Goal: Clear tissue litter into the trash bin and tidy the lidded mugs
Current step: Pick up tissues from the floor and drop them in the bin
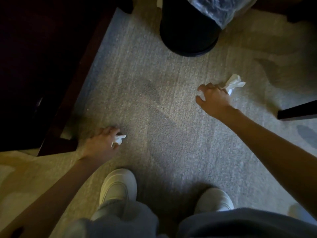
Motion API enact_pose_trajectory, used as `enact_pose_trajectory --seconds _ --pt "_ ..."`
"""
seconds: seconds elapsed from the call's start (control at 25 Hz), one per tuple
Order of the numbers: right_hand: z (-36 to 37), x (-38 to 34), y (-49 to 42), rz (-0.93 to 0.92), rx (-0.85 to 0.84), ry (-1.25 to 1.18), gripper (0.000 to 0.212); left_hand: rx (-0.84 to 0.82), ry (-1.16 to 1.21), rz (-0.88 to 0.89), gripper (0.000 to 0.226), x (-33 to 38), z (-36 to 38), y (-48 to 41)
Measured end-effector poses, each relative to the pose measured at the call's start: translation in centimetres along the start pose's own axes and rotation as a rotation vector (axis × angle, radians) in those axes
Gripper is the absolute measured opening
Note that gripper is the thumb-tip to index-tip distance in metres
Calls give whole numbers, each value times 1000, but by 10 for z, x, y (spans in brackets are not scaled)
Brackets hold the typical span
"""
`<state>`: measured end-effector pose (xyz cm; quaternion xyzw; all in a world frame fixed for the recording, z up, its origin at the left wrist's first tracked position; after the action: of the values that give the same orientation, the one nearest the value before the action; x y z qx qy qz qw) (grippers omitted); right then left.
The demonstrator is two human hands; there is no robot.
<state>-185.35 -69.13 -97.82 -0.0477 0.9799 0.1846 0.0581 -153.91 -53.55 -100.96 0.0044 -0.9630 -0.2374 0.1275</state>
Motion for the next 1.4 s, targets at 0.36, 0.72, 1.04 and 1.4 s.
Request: enact_pose_trajectory --seconds 0.36,0.72,1.04,1.4 --pt "-4 -9 0 -11 55 40 37 41 193 86 15 15 -12 -23" --pt "10 58 -24 312 -67 119 66 350 387 223 20 96 -95 -125" --pt "20 75 -39 383 -26 -186 47 301 444 175 20 101 -91 -146" --pt "-87 -15 -45 -58 220 -727 28 383 491 387 14 147 -151 -155"
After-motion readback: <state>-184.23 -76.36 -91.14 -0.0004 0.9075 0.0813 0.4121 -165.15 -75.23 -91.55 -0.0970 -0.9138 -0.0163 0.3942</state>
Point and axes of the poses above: each hand's wrist, its own y-axis away from the middle knuckle, its own z-axis out of the palm, x = y × z, the point moved 5 cm from there along -y, towards the middle knuckle, and after that the axes turned 4 degrees about z, right-handed, at the moved point
